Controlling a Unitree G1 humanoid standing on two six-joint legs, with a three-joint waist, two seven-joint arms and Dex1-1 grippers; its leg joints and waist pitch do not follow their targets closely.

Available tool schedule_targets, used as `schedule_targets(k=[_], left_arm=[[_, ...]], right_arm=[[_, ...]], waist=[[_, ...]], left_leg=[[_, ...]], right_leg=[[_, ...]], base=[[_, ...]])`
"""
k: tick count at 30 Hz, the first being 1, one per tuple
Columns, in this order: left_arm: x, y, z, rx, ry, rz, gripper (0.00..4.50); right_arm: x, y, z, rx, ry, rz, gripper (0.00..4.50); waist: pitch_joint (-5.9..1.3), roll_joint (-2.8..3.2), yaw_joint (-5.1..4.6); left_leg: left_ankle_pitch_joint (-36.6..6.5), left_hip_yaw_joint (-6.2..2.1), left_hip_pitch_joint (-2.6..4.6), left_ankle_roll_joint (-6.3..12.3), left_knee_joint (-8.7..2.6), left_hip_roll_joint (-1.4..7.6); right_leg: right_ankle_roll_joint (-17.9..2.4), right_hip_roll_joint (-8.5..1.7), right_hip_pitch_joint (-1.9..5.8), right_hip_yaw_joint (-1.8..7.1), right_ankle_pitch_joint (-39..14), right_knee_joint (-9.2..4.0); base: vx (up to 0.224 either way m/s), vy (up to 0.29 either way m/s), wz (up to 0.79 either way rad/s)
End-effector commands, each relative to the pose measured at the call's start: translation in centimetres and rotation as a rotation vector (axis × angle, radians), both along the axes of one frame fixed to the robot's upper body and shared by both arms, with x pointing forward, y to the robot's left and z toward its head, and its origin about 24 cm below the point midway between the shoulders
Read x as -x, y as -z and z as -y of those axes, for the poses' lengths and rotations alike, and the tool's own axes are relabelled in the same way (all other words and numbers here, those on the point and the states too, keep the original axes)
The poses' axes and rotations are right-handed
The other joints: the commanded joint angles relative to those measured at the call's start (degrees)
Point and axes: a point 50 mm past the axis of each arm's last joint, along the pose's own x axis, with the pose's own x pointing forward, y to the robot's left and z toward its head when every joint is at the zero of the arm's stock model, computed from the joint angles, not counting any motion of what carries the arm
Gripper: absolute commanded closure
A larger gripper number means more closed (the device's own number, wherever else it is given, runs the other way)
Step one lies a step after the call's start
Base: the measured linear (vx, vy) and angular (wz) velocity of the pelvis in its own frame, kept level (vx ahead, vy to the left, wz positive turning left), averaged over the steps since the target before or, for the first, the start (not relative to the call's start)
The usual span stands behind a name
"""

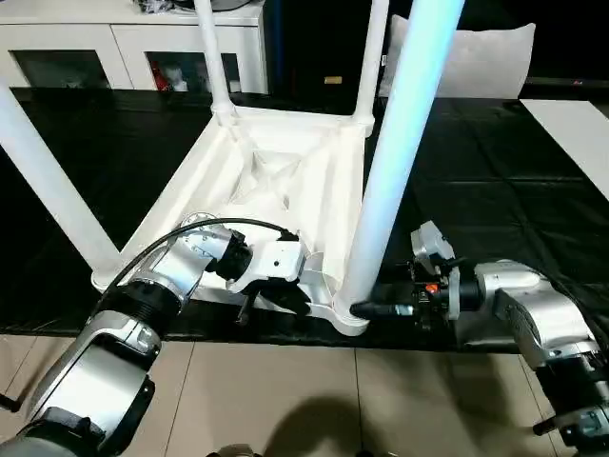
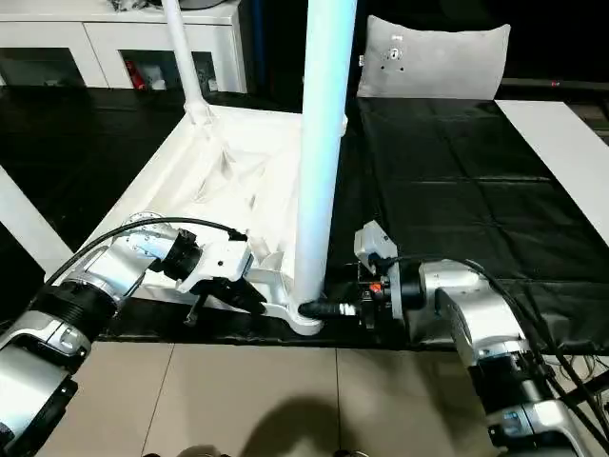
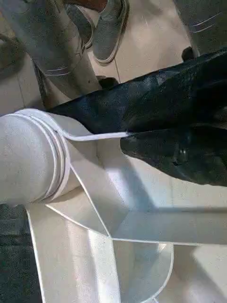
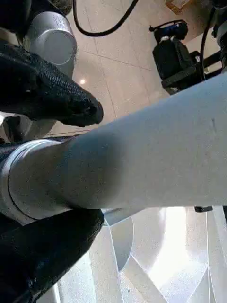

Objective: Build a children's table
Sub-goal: Rotate leg to tighten

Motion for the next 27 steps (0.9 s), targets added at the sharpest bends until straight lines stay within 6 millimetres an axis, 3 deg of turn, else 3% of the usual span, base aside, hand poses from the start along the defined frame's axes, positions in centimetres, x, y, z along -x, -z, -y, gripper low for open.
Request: schedule_targets(k=[1, 5, 8, 12, 14, 15, 16, 17, 18, 19, 20, 21, 22, 23, 24, 25, 26, 27], left_arm=[[0.6, 0.8, 0.4, -0.063, 0.065, -0.017, 4.50], [0.5, 0.9, 0.3, -0.062, 0.045, -0.027, 4.50], [-0.1, 0.7, 0.7, -0.013, -0.066, -0.036, 4.50], [-1.0, 0.2, 1.7, 0.063, -0.211, -0.038, 4.50], [-1.4, -0.1, 2.5, 0.117, -0.299, -0.047, 4.50], [-1.6, -0.2, 2.8, 0.135, -0.331, -0.045, 4.50], [-1.8, -0.3, 3.0, 0.149, -0.360, -0.042, 4.50], [-2.0, -0.4, 3.5, 0.168, -0.402, -0.037, 4.50], [-2.2, -0.5, 3.9, 0.182, -0.439, -0.034, 4.50], [-2.4, -0.7, 4.4, 0.200, -0.480, -0.026, 4.50], [-2.6, -0.8, 4.8, 0.215, -0.524, -0.019, 4.50], [-2.8, -0.9, 5.2, 0.229, -0.563, -0.007, 4.50], [-3.0, -0.9, 5.8, 0.241, -0.614, 0.016, 4.50], [-3.0, -1.0, 5.9, 0.243, -0.619, 0.020, 4.50], [-3.1, -1.0, 6.0, 0.244, -0.625, 0.025, 4.50], [-3.1, -1.1, 6.1, 0.249, -0.635, 0.034, 4.50], [-3.2, -1.2, 6.3, 0.255, -0.648, 0.041, 4.50], [-3.3, -1.3, 6.4, 0.257, -0.660, 0.048, 4.50]], right_arm=[[0.0, -0.3, -0.5, -0.022, -0.034, -0.004, 1.88], [0.2, -0.3, -0.8, -0.042, -0.031, -0.020, 2.28], [0.5, -0.1, -1.6, -0.072, 0.014, -0.030, 2.45], [-0.5, 0.5, -2.8, -0.016, 0.196, 0.018, 2.53], [-1.6, 0.7, -3.6, -0.009, 0.351, 0.024, 2.55], [-1.9, 0.6, -3.9, -0.017, 0.392, 0.024, 2.56], [-2.2, 0.6, -4.2, -0.027, 0.424, 0.024, 2.57], [-2.6, 0.5, -4.6, -0.026, 0.483, 0.028, 2.57], [-2.9, 0.5, -5.0, -0.018, 0.531, 0.033, 2.57], [-3.4, 0.5, -5.5, -0.012, 0.596, 0.029, 2.57], [-3.8, 0.5, -5.8, -0.008, 0.664, 0.023, 2.57], [-4.2, 0.5, -6.1, -0.001, 0.719, 0.025, 2.57], [-4.6, 0.5, -6.5, 0.006, 0.768, 0.052, 2.57], [-4.7, 0.5, -6.5, 0.007, 0.770, 0.059, 2.57], [-4.7, 0.5, -6.6, 0.007, 0.772, 0.067, 2.57], [-4.8, 0.4, -6.7, -0.001, 0.776, 0.078, 2.03], [-4.9, 0.4, -6.7, -0.003, 0.794, 0.085, 1.89], [-5.1, 0.4, -6.7, -0.011, 0.807, 0.088, 1.89]], waist=[[-4.82, -1.01, -0.25], [-4.85, -1.00, -0.23], [-4.72, -0.89, -0.35], [-4.20, -0.89, -0.85], [-3.86, -0.83, -1.72], [-3.76, -0.25, -3.35], [-3.85, 0.29, -4.02], [-3.92, 0.77, -4.73], [-4.00, 2.09, -4.93], [-3.32, 2.27, -5.20], [-2.55, 0.85, -6.09], [-2.50, -1.59, -5.67], [-2.28, -2.54, -6.55], [-2.70, -2.64, -7.05], [-3.39, -1.42, -7.24], [-4.52, 0.63, -7.85], [-5.00, 1.94, -7.28], [-4.60, 1.48, -7.80]], left_leg=[[-4.04, 0.20, -0.71, 3.20, -4.57, 2.07], [-3.77, 0.16, -0.72, 3.28, -4.58, 2.14], [-4.23, 0.23, -0.57, 2.77, -4.64, 2.09], [-7.05, 0.31, -0.17, 1.33, -4.54, 1.54], [-10.32, 0.43, 0.34, 0.42, -3.93, 0.96], [-13.99, 0.04, 0.76, 0.16, -3.43, 1.12], [-15.85, -0.30, 0.71, 0.51, -3.72, 1.85], [-17.90, -0.86, 0.28, 0.96, -4.38, 3.13], [-24.42, -3.23, -1.51, 1.64, -7.67, 7.50], [-31.56, -3.44, 0.14, 0.52, -10.45, 9.17], [-34.02, -3.17, 0.24, -0.32, -10.14, 7.93], [-29.33, -0.52, 3.34, -2.19, -4.78, 1.03], [-17.34, 1.99, 5.58, 0.28, 2.07, -3.28], [-14.99, 1.55, 2.55, 1.44, 1.08, -2.86], [-13.31, 0.12, -1.10, 2.38, -1.22, -0.50], [-13.72, -2.17, -2.33, 2.51, -3.31, 2.93], [-14.41, -3.54, -2.41, 3.24, -4.68, 5.40], [-16.08, -3.96, -1.35, 3.68, -6.26, 6.64]], right_leg=[[-1.72, -3.07, 4.36, 3.82, -24.68, -4.57], [-1.77, -3.00, 4.35, 3.81, -24.27, -4.47], [-1.56, -2.95, 4.31, 3.77, -25.13, -4.74], [0.84, -2.95, 3.93, 2.95, -31.39, -6.05], [3.63, -2.65, 3.52, 1.56, -36.52, -7.38], [6.29, -2.44, 3.88, -0.83, -38.71, -9.05], [6.79, -2.27, 4.59, -1.47, -37.57, -9.27], [6.76, -2.34, 5.55, -1.52, -35.28, -8.74], [4.55, -2.56, 7.89, 1.14, -26.30, -2.35], [-0.45, -2.21, 6.09, 4.61, -13.72, 1.82], [-1.23, -2.28, 5.43, 5.80, -12.70, 1.71], [3.17, -2.05, 2.61, 3.11, -37.97, -7.05], [7.49, -3.33, -1.15, 0.16, -55.52, -10.84], [10.00, -3.49, 1.76, -0.62, -56.33, -10.42], [13.37, -3.38, 5.51, -2.17, -49.11, -10.24], [11.31, -3.50, 7.63, -0.91, -36.73, -7.50], [8.00, -3.98, 7.91, 1.05, -27.89, -3.94], [1.94, -3.97, 6.01, 3.52, -14.86, -2.01]], base=[[0.000, 0.000, 0.00], [0.000, 0.000, 0.00], [0.000, 0.000, 0.00], [0.000, 0.000, 0.00], [-0.025, -0.002, 0.00], [0.000, 0.000, 0.00], [0.000, 0.000, 0.00], [0.000, 0.000, 0.00], [-0.062, 0.003, -0.09], [-0.062, 0.003, -0.09], [0.000, 0.000, 0.00], [0.000, 0.000, 0.00], [0.000, 0.000, 0.00], [0.072, -0.016, -0.16], [0.080, 0.031, -0.38], [0.080, 0.031, -0.38], [0.000, 0.000, 0.00], [0.063, 0.016, 0.04]])
